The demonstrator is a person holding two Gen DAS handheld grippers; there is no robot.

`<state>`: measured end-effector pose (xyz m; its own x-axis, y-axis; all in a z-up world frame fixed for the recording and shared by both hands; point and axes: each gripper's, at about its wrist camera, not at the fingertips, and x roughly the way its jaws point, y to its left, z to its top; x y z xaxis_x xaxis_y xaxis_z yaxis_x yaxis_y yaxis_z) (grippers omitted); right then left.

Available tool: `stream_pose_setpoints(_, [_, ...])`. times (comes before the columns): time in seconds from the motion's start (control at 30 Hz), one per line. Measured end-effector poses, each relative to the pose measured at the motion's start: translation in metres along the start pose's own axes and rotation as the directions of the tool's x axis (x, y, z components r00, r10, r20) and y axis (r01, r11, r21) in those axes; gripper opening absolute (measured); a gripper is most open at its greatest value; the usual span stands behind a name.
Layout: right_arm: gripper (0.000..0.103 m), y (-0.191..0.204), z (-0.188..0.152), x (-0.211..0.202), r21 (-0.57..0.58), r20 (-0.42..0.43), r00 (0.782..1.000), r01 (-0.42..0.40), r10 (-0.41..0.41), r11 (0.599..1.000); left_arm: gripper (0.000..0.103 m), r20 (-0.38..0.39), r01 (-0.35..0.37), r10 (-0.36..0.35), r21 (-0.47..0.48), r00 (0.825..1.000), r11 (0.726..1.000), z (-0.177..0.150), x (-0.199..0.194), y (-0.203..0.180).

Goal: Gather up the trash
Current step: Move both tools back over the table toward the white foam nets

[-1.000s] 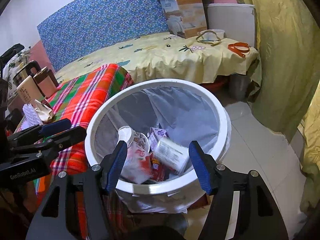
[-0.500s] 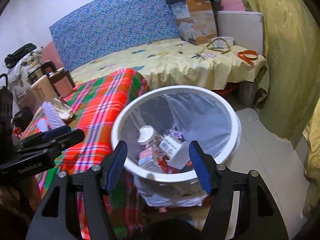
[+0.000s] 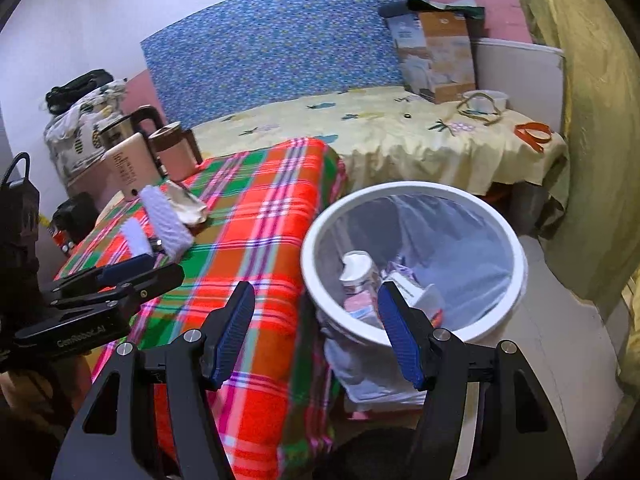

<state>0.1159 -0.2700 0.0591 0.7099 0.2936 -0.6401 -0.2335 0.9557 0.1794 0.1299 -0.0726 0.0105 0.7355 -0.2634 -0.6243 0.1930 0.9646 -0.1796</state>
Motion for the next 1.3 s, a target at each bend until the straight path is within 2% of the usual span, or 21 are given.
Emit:
stream_pose_setpoints(0.47, [0.065, 0.026, -0.002, -0.002, -0.057, -0.006, 0.998, -0.065, 0.065, 0.996, 0.065, 0.022, -0.051, 0.052, -0.036, 0.998, 0.998, -0.013, -0.023, 0.021])
stream_pose_setpoints(1.3, [0.064, 0.048, 0.002, 0.015, -0.094, -0.05, 0.99, -0.138, 0.134, 0.986, 0.064, 0.003, -0.137, 0.138, -0.096, 0.99, 0.986, -0.024, -0.028, 0.052])
